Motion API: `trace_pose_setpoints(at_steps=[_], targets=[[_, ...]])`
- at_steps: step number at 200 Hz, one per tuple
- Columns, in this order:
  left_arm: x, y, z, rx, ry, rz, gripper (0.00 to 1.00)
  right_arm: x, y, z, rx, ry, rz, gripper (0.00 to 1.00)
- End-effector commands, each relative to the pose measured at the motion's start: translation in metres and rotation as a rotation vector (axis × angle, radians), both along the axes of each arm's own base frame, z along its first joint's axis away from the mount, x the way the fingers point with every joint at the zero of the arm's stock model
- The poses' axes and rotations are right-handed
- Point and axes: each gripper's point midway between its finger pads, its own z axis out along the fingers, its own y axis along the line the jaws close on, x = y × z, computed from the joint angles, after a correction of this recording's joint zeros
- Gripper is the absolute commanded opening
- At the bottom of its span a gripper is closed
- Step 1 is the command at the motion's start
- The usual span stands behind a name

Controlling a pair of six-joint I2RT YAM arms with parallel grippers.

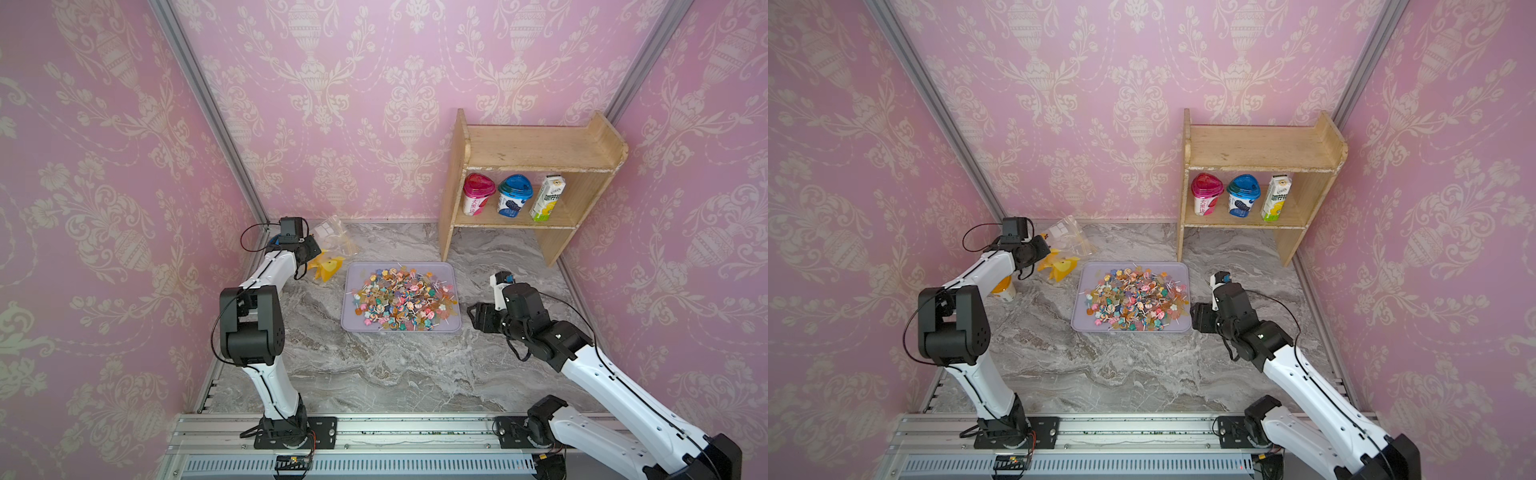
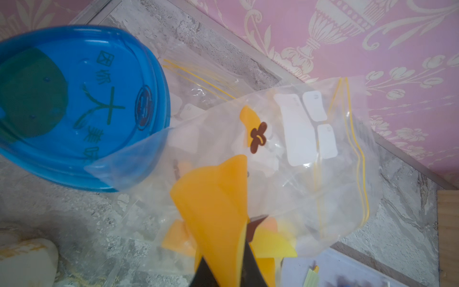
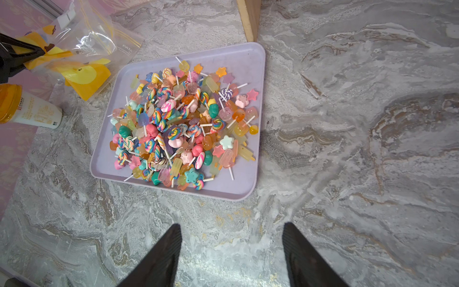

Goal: Pour candies out of the ziploc bag
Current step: Place the ziploc bag in the ziploc bag.

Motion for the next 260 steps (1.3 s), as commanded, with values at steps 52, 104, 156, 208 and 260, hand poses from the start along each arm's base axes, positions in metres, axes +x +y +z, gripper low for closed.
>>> trace_pose_setpoints(at_steps=[52,104,156,208,260], targets=[[-0.006,0.011,0.029,0.040,-0.045,0.025,0.45,0.001,-0.004,0.005,0.001,-0.011,-0.018,0.68],[-0.012,0.018,0.057,0.083,-0.093,0.047,0.66,0.006,-0.001,0.006,-0.013,-0.010,-0.008,0.68],[-0.020,0.017,0.085,0.097,-0.146,0.043,0.75,0.020,0.003,0.006,-0.032,0.000,-0.002,0.68],[-0.038,0.002,0.102,0.102,-0.175,0.001,0.82,0.035,0.010,-0.010,-0.067,0.088,0.011,0.68],[-0.080,-0.054,0.071,0.064,-0.143,-0.117,0.73,0.040,0.013,-0.042,-0.072,0.184,0.001,0.65]])
